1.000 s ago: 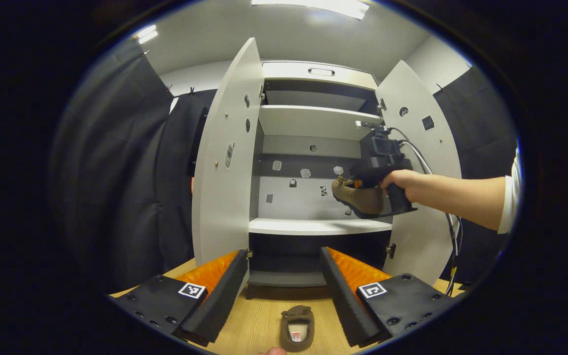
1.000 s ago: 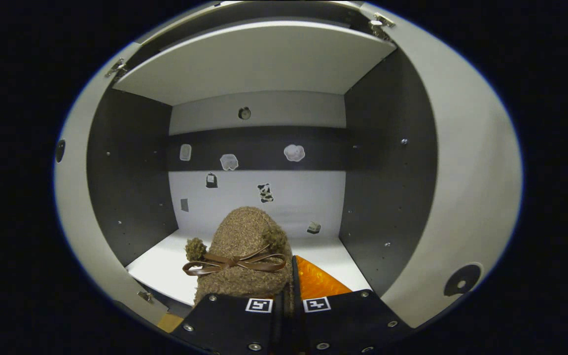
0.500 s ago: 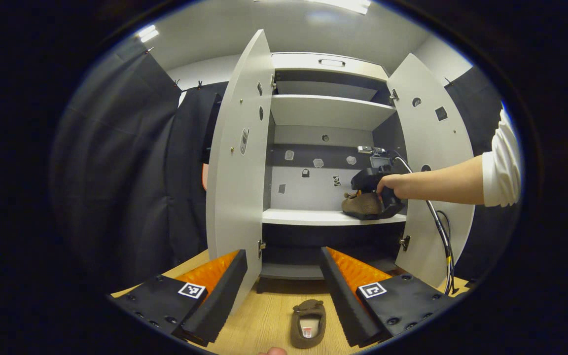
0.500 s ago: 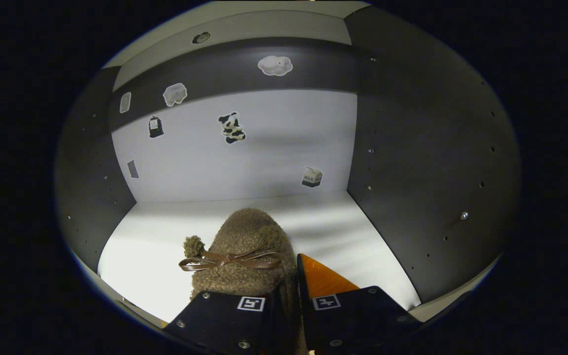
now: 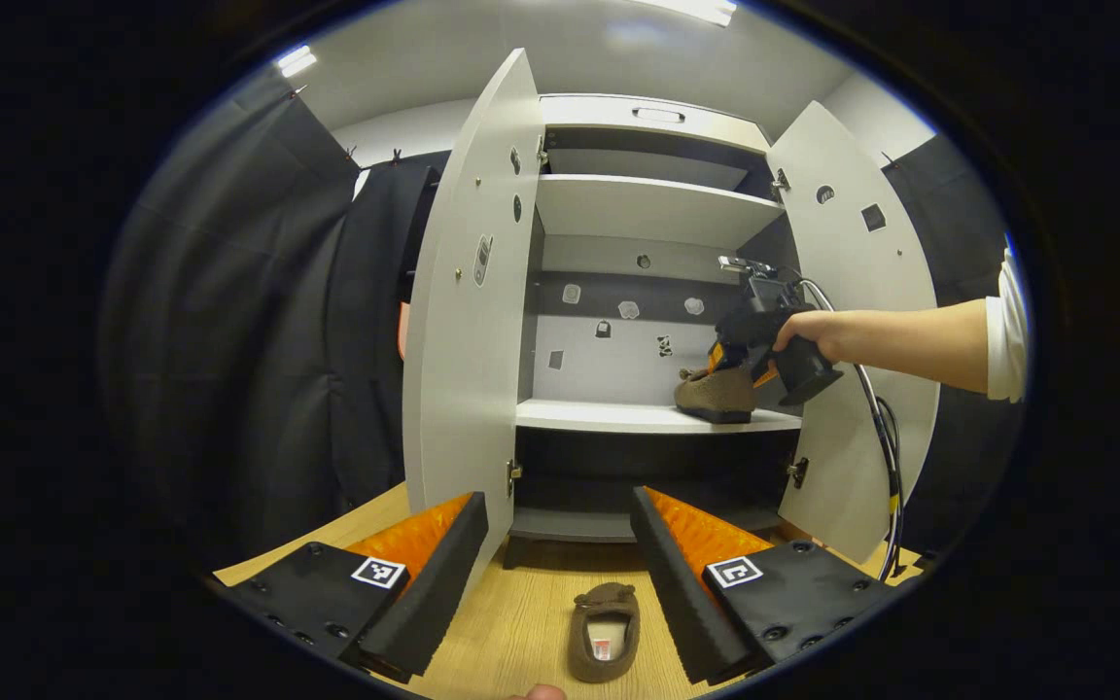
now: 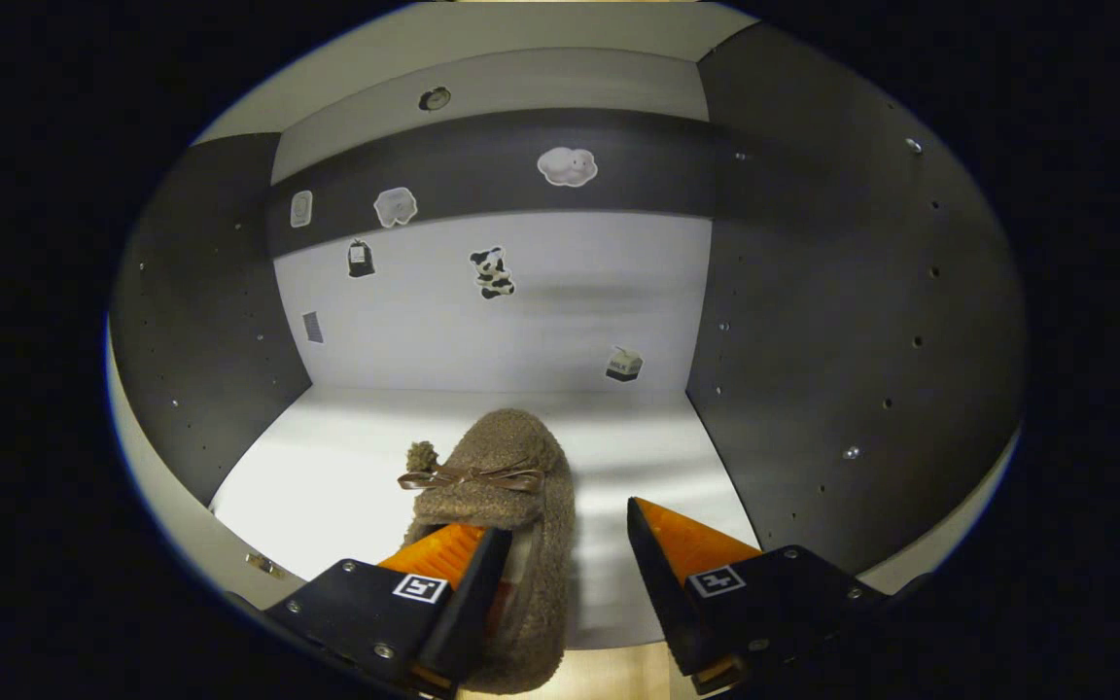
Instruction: Grab one shoe with the right hand and put it into the shoe cabinet, grab the other shoe with the left hand and put it into the shoe cabinet; then close the right door with the right hand and the left door with the left hand.
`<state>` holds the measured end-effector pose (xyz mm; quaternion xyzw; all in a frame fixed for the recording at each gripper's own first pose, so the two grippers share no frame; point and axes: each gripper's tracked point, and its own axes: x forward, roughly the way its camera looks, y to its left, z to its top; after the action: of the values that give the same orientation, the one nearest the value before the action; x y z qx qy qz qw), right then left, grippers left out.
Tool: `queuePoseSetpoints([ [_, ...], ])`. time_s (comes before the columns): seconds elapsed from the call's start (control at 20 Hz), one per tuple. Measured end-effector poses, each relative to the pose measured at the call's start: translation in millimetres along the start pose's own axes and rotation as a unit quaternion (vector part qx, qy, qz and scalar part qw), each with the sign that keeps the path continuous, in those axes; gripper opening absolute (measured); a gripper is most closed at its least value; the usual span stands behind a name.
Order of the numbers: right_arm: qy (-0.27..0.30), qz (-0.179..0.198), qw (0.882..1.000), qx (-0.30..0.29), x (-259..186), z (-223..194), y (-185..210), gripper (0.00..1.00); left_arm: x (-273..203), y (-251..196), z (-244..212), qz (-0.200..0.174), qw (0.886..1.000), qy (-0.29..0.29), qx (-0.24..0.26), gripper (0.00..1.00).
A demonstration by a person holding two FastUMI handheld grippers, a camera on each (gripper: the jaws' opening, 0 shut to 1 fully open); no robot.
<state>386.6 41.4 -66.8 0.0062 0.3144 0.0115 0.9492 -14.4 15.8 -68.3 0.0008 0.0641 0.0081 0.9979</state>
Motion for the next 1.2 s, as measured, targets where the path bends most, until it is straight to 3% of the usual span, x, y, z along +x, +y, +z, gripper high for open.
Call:
queuePoseSetpoints([
  [0.25,-0.066,0.024,0.997,-0.016,-61,27,16,0.89,-6,-6,1,-0.01,1.0,-0.002,0.002,0.97],
  [0.5,-0.132,0.054,0.99,-0.018,-136,38,28,0.93,-15,-8,1,-0.017,1.0,0.003,0.0,0.96],
  [0.8,-0.187,0.088,0.978,-0.009,-222,-4,26,0.93,-19,-11,-1,-0.019,1.0,0.012,0.011,0.97],
  [1.2,-0.249,0.058,0.967,-0.016,-283,-81,2,0.92,-19,-23,-29,-0.031,0.999,0.045,-0.001,0.97],
])
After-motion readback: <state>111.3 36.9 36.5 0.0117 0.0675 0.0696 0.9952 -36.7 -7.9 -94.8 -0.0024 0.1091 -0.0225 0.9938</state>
